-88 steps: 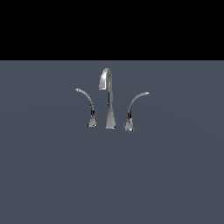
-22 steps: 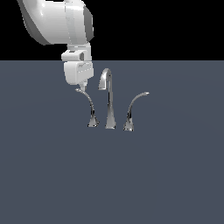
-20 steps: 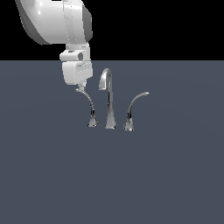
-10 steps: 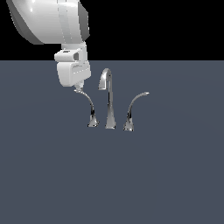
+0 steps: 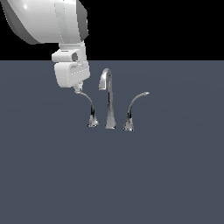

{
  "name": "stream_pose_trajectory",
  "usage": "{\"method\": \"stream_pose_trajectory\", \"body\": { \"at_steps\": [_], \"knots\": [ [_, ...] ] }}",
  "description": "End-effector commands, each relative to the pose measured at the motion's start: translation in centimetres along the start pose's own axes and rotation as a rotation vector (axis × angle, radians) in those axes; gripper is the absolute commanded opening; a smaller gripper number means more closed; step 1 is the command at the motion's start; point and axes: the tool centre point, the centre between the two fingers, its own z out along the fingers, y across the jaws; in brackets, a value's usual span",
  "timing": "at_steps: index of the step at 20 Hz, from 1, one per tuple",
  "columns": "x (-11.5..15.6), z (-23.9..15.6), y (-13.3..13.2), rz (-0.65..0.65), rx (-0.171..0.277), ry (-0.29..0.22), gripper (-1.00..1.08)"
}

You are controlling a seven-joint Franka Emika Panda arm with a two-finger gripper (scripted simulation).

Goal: Turn on the faucet by rotating a designated handle.

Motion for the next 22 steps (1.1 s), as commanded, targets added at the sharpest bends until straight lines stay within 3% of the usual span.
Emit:
{"method": "stream_pose_trajectory", "body": {
  "at_steps": [1, 12, 22],
  "knots": [
    [0.2, 0.0, 1.2, -0.002, -0.013, 0.003, -1.0],
    [0.3, 0.0, 3.3, -0.012, -0.012, 0.002, -1.0],
    [3.6, -0.1, 5.0, -0.009, -0.017, 0.001, -1.0]
  ]
}}
